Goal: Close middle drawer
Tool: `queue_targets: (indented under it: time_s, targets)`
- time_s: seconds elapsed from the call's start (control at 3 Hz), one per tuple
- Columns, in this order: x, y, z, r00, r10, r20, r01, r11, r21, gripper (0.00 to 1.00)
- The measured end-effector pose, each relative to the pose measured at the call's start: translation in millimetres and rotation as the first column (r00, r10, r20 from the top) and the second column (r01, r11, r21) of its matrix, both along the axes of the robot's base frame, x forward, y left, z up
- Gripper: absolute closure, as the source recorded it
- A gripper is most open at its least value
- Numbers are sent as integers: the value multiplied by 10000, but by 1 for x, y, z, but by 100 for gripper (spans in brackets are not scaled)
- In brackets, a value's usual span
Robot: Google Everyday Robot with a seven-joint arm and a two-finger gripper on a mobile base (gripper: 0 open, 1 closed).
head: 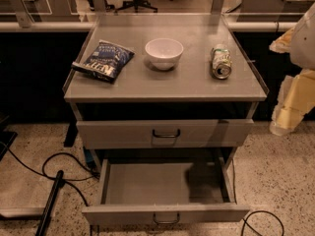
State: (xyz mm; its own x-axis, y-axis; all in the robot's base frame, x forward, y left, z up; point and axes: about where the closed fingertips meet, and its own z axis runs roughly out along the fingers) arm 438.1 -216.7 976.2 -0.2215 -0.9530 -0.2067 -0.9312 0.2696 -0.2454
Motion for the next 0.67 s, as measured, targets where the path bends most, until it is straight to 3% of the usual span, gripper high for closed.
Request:
queue_targets:
  time_s: [0.33,0.67]
  targets:
    - [0,0,0,10000,0,0,0,10000,0,0]
    - [0,0,0,10000,0,1,0,10000,0,19]
